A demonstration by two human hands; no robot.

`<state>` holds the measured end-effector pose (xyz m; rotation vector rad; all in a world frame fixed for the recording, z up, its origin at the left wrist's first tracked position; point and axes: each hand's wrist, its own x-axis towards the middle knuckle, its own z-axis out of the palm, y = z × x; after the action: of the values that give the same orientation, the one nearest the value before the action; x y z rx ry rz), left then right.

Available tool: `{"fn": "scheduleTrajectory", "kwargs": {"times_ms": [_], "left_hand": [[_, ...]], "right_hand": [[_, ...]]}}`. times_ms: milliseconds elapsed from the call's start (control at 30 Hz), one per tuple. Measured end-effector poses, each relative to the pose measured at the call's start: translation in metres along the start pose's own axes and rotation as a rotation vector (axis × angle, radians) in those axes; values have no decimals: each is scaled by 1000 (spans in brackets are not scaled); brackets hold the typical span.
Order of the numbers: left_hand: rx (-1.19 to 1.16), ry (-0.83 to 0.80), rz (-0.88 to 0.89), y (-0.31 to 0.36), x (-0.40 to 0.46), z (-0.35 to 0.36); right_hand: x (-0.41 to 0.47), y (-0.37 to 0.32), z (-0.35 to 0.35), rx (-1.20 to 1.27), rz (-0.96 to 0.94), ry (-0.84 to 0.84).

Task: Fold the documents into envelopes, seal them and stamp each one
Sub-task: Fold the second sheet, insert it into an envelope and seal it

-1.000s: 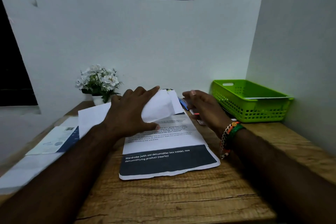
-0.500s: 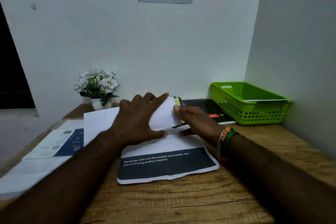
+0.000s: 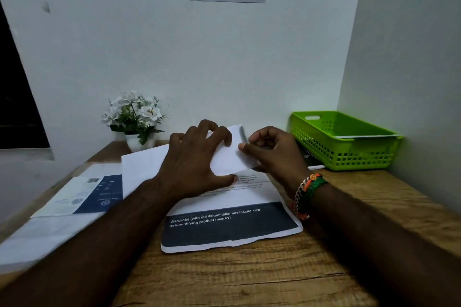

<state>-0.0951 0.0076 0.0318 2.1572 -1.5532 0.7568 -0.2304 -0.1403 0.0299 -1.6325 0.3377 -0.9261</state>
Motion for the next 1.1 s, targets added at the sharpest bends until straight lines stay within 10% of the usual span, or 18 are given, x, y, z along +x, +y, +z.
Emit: {"fn": "scheduleTrajectory", "kwargs": {"times_ms": [600,1100], "left_hand": [[-131,409,89,32,0,-24],[-962,758,-47,65,0,-59]], "right_hand": [[-9,-36,-9,293,12,31],[-33,-58,1,133,-532,-354]]}}
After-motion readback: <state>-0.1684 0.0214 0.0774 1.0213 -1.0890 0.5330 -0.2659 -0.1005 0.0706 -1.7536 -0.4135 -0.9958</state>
